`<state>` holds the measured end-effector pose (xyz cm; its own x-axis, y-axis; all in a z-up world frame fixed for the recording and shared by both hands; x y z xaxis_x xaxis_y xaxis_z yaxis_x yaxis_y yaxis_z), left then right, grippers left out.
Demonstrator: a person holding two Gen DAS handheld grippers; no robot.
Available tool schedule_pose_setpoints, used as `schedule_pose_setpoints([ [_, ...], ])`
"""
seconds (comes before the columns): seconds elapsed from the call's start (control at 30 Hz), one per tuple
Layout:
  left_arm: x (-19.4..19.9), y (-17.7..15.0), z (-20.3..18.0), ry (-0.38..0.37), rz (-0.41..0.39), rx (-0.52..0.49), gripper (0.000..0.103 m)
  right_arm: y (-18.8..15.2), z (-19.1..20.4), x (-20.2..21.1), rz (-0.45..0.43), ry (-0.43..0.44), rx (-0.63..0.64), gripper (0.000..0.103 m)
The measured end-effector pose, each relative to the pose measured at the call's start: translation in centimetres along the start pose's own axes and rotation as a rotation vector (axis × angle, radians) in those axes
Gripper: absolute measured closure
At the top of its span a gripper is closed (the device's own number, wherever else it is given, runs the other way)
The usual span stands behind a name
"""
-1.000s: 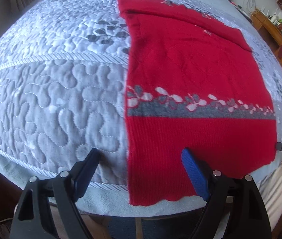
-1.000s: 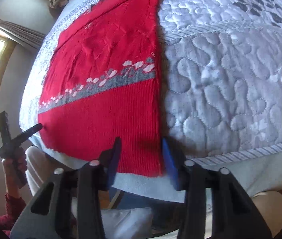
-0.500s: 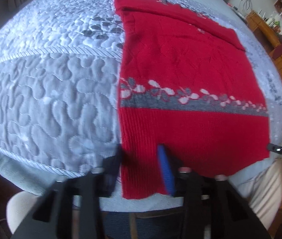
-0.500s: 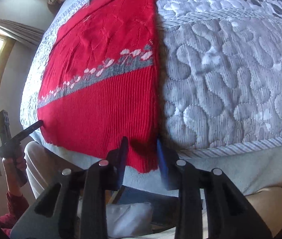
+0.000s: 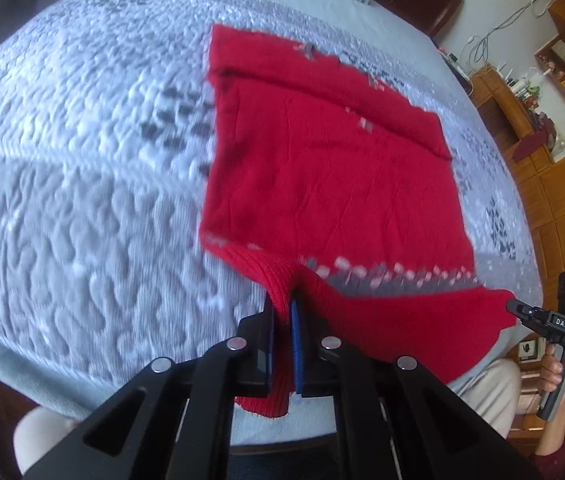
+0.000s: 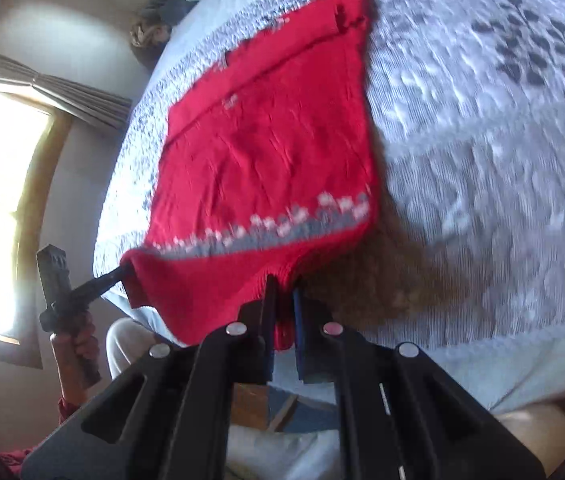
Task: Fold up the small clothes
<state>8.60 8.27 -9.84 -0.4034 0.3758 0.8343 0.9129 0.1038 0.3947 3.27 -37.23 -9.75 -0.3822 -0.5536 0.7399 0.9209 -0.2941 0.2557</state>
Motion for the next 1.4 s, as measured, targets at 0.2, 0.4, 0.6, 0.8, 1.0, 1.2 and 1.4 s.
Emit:
schedule_pose_setpoints([
  [0.2,-1.5,6.1,1.0,-0.004,-0.029,0.069,0.096,7.1,0.8,-1.6,-0.022,-0.009,-0.023,0.097],
  [0.4,-7.9,10.4,2.5,0.037,0.029,0.145,0.096,13.7,-0.7,-6.5,0.033,-0.046,-0.083,0.097],
  [0.6,-12.0,11.8,4.0,0.022,0.096,0.207,0.092,16.9,-2.2,-10.7,0.075,-0.106,-0.111,0.089],
  [0.8,-7.9,14.1,5.3,0.08,-0.051,0.194,0.027,18.3,-3.1,-9.6,0.013,-0.123,-0.084,0.072],
  [1.0,-6.3,15.9,4.2,0.109,-0.099,-0.001,0.027,18.5,-2.0,-8.8,0.025,-0.091,0.031,0.071],
  [1.2,-8.9,14.8,0.0,0.156,-0.057,-0.294,0.027,18.4,-0.5,-10.0,0.056,-0.096,0.148,0.064],
  [1.4,-12.1,14.4,-2.0,0.167,-0.022,-0.391,0.027,18.6,0.4,-12.2,0.084,-0.116,0.196,0.062],
])
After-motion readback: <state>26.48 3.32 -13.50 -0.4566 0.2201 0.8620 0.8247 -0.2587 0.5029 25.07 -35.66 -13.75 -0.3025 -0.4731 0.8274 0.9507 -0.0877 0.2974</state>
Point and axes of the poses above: each gripper's, at about its wrist camera, not at the fingertips, and x roughly against the way its jaws point, z to its left, y to its top, the point moved 1 cm from there along -x, roughly the way its jaws point, and after that the axes turned 6 degrees about -z, right-handed, at the moved point
